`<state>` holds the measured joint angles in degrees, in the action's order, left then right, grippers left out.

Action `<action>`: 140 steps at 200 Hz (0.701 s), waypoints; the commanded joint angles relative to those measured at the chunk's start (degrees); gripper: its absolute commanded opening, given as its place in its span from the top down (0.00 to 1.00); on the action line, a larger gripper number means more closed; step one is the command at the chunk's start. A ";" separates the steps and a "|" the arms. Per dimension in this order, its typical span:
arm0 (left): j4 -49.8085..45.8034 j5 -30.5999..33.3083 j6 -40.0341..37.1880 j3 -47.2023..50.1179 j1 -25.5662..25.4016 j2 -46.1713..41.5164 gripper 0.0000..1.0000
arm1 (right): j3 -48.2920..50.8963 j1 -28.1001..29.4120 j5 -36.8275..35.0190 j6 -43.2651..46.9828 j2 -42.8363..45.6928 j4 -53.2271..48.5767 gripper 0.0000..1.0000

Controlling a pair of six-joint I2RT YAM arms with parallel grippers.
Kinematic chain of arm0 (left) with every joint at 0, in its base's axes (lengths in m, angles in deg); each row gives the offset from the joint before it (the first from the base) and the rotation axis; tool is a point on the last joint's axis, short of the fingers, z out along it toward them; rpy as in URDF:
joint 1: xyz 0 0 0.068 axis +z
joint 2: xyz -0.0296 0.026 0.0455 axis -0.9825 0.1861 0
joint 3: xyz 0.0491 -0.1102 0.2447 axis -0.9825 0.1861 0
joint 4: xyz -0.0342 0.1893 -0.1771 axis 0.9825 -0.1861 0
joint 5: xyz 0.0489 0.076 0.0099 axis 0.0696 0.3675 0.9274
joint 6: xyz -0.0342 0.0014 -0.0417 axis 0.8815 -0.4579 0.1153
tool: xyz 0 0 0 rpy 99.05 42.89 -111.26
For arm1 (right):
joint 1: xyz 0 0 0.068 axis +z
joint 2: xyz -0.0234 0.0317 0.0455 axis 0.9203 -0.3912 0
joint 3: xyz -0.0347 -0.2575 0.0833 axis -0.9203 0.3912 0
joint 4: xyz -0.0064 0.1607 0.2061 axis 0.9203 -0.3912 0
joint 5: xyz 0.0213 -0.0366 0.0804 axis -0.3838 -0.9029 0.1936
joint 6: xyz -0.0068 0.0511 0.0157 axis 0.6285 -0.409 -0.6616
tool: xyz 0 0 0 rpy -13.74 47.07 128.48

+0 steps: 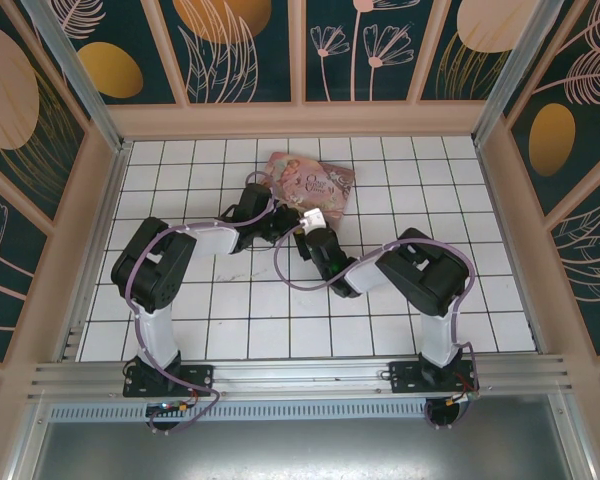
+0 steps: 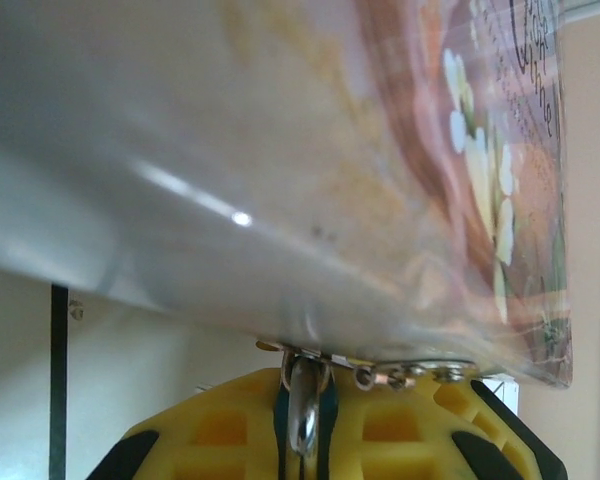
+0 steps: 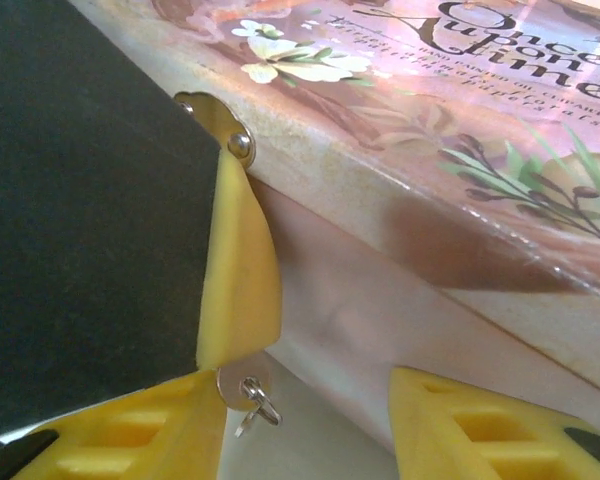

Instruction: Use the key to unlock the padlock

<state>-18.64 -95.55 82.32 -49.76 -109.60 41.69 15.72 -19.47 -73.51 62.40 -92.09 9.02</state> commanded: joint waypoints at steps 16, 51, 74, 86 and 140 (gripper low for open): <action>0.71 -3.37 -0.56 -1.49 -0.60 -2.25 1.00 | -3.04 -2.32 -0.20 1.44 -1.09 -1.67 0.57; 0.68 -3.30 -0.63 -1.23 -0.57 -1.91 1.00 | -5.36 -2.47 0.78 2.33 -1.04 -2.94 0.64; 0.56 -3.16 -0.81 -1.14 -0.64 -1.52 1.00 | -6.76 -2.50 1.36 2.60 -0.68 -4.08 0.77; 0.72 -3.14 -0.82 -1.01 -0.65 -1.24 1.00 | -7.34 -2.81 2.62 1.96 -0.11 -5.20 0.86; 2.03 -2.55 -0.98 0.44 -0.63 -1.08 1.00 | -5.49 -9.10 22.92 -10.91 6.63 -7.89 1.00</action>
<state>-16.74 -93.72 81.97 -50.11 -109.18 41.71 10.56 -23.20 -60.79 60.71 -90.32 -0.33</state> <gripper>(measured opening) 0.133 0.049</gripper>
